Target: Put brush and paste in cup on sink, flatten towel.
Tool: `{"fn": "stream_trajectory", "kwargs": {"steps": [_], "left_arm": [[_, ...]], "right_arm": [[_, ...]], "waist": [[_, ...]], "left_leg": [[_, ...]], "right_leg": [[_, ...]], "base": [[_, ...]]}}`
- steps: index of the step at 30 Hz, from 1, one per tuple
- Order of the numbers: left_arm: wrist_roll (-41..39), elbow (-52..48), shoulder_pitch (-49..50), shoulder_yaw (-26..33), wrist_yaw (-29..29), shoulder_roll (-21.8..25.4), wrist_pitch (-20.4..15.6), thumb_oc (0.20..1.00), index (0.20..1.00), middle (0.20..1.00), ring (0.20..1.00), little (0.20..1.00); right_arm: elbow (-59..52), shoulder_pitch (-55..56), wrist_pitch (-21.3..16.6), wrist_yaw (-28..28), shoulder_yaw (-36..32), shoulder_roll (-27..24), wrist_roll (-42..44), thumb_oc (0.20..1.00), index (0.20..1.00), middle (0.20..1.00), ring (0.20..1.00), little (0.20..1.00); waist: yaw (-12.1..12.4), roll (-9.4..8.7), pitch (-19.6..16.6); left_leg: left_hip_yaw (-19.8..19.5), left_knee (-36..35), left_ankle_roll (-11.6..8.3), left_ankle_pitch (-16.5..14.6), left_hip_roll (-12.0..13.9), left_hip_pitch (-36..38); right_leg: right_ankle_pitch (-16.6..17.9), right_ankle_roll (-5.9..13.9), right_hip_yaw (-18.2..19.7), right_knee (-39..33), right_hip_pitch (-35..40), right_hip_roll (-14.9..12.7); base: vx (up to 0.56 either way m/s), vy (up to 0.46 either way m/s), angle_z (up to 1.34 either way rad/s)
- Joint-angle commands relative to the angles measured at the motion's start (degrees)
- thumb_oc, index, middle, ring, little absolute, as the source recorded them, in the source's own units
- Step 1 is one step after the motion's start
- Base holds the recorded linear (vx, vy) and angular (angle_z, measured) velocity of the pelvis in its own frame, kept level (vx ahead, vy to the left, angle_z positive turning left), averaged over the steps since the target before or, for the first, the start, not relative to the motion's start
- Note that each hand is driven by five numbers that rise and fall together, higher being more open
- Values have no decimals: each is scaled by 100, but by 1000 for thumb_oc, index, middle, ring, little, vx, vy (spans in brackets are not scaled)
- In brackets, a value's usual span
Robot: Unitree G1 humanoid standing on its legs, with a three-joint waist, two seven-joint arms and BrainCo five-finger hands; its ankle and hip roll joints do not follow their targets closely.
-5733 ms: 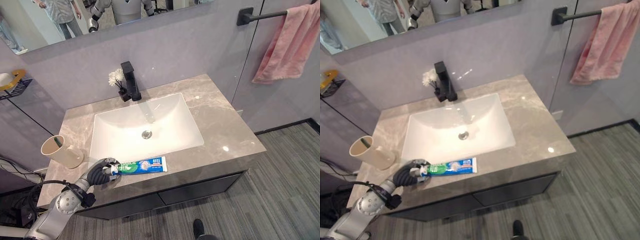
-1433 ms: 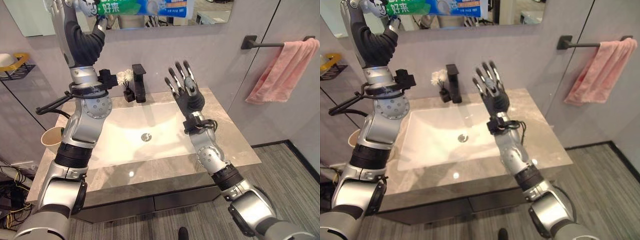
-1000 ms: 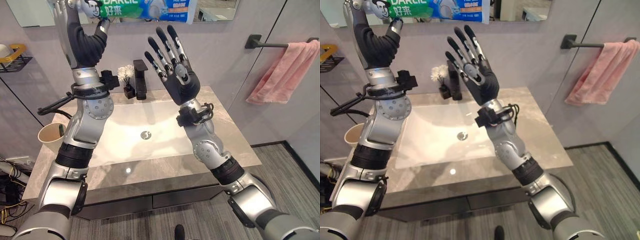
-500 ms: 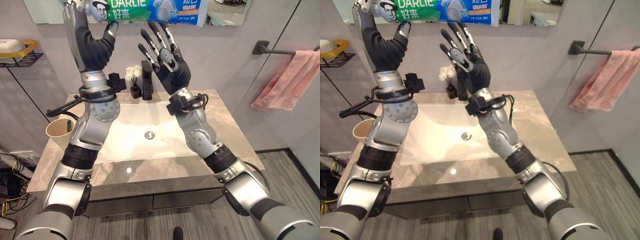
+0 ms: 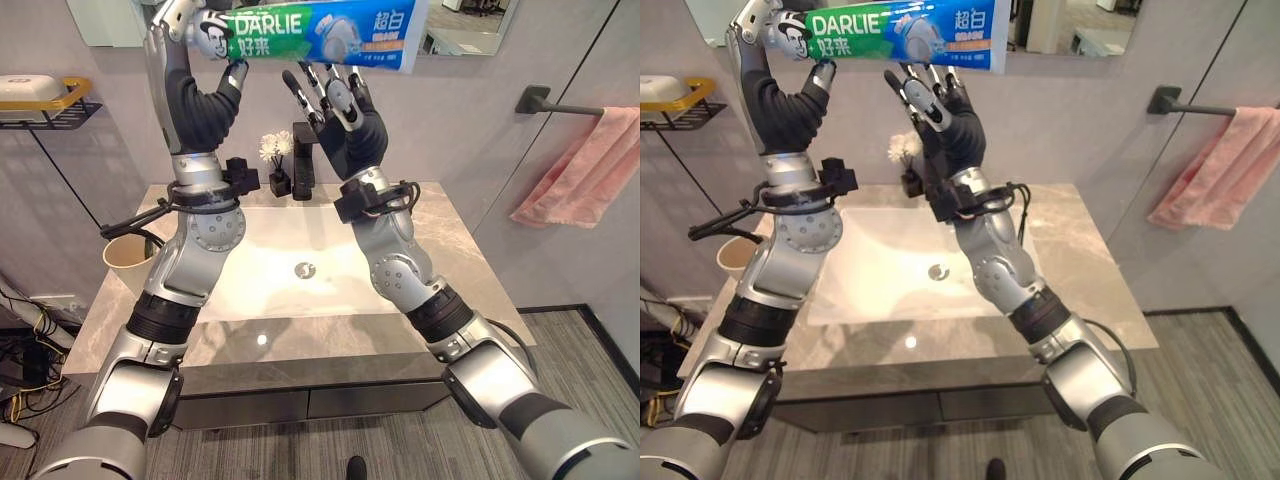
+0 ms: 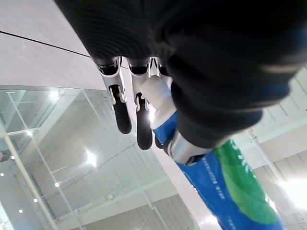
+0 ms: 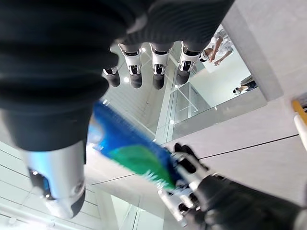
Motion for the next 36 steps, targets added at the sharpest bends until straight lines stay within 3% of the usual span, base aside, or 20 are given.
{"fn": "stream_trajectory", "kwargs": {"steps": [1,21,22,23,24,36], "left_arm": [[-70,-292,-408,-146,70,240,-270,200,200,200,200,200],[-188,-664,236,-57,-13,202,-312,200,200,200,200,200],[-201,-667,267,-61,-10,195,-301,200,200,200,200,200],[-208,-678,295,-54,-13,192,-294,200,200,200,200,200],[-215,-683,337,-50,-10,186,-283,200,200,200,200,200],[-364,-712,317,-148,-139,188,-225,200,200,200,200,200]], "right_arm": [[-155,-851,-485,-2,-529,172,-158,1000,1000,1000,1000,1000],[-601,-912,-664,-455,-554,522,-462,1000,1000,1000,1000,1000],[-589,-891,-664,-482,-558,534,-454,925,925,925,925,925],[-597,-880,-662,-495,-552,543,-462,476,476,476,476,476],[-598,-832,-645,-530,-556,563,-475,200,200,200,200,200],[-413,-497,-608,-1039,-653,692,-550,200,200,200,200,200]], "waist": [[1,-160,-72],[57,-166,-97],[59,-166,-95],[60,-167,-99],[67,-169,-97],[107,-182,-111]], "left_leg": [[-286,22,96,-50,-105,-98],[-288,22,109,-83,-90,-52],[-292,22,112,-86,-91,-49],[-293,22,113,-88,-91,-45],[-295,22,114,-91,-95,-41],[-349,22,108,-77,-69,-23]], "right_leg": [[-393,533,366,-10,636,-424],[-418,507,365,-10,676,-400],[-417,506,368,-10,679,-399],[-418,504,367,-10,682,-397],[-420,499,366,-10,689,-396],[-441,466,300,-10,748,-386]], "base": [[0,0,0],[0,0,0],[0,0,0],[0,0,0],[0,0,0],[-3,-1,0]]}}
